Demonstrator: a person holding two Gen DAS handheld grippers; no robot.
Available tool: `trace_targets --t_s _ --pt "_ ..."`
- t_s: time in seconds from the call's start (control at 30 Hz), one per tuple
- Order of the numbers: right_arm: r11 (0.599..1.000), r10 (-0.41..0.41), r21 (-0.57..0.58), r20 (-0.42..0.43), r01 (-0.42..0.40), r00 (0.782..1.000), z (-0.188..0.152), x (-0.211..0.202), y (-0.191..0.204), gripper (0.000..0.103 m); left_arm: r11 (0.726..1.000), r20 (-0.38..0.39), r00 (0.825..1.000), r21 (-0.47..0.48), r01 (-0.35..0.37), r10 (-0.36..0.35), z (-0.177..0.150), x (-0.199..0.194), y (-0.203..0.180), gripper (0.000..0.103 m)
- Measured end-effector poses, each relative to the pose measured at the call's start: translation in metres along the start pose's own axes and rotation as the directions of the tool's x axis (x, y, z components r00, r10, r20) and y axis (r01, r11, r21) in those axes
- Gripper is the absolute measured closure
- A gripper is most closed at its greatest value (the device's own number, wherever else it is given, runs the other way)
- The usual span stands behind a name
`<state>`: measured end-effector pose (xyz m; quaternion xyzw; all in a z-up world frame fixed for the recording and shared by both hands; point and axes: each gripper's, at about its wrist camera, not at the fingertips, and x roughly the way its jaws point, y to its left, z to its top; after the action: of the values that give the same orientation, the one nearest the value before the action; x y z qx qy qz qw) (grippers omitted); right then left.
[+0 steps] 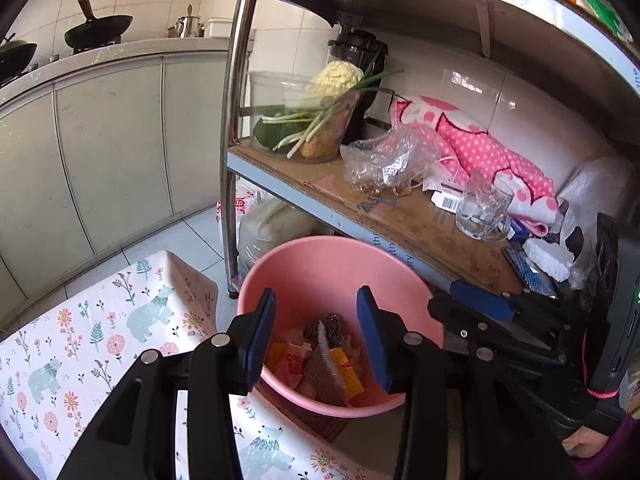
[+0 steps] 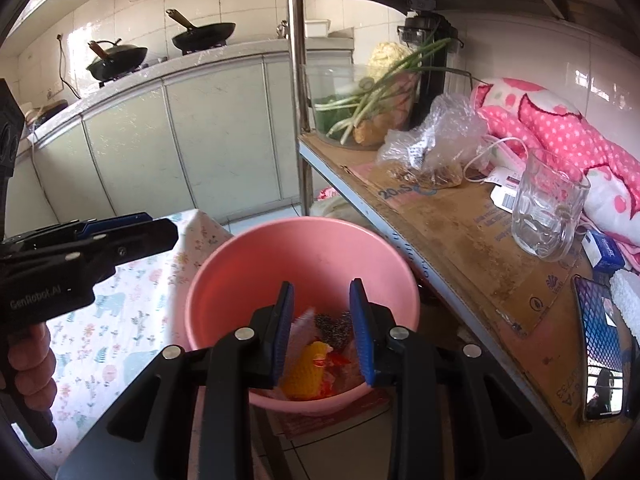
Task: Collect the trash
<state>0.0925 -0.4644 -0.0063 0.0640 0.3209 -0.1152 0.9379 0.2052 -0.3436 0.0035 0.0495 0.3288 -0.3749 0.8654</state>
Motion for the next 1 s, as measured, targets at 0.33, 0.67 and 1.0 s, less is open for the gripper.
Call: trace_targets --t_s 0.33,0.67,1.0 --pt "0.996 0.093 -0.001 0.018 -0.093 0.995 -0.007 -0.031 0.024 0.061 0.999 0.040 0.998 -0.011 -0.049 0.049 -0.005 -0.046 0.004 0.061" --pt "0.989 0.129 -0.069 -0.020 -0.130 0.991 -0.025 -0.054 0.060 0.054 0.988 0.046 0.989 -0.074 -0.137 0.140 -0.025 -0.084 0.014 0.061" --pt "0.986 0.136 -0.102 -0.003 -0.135 0.991 -0.034 -0.077 0.081 0.053 0.978 0.062 0.981 -0.110 -0.175 0.182 -0.042 -0.116 0.018 0.061"
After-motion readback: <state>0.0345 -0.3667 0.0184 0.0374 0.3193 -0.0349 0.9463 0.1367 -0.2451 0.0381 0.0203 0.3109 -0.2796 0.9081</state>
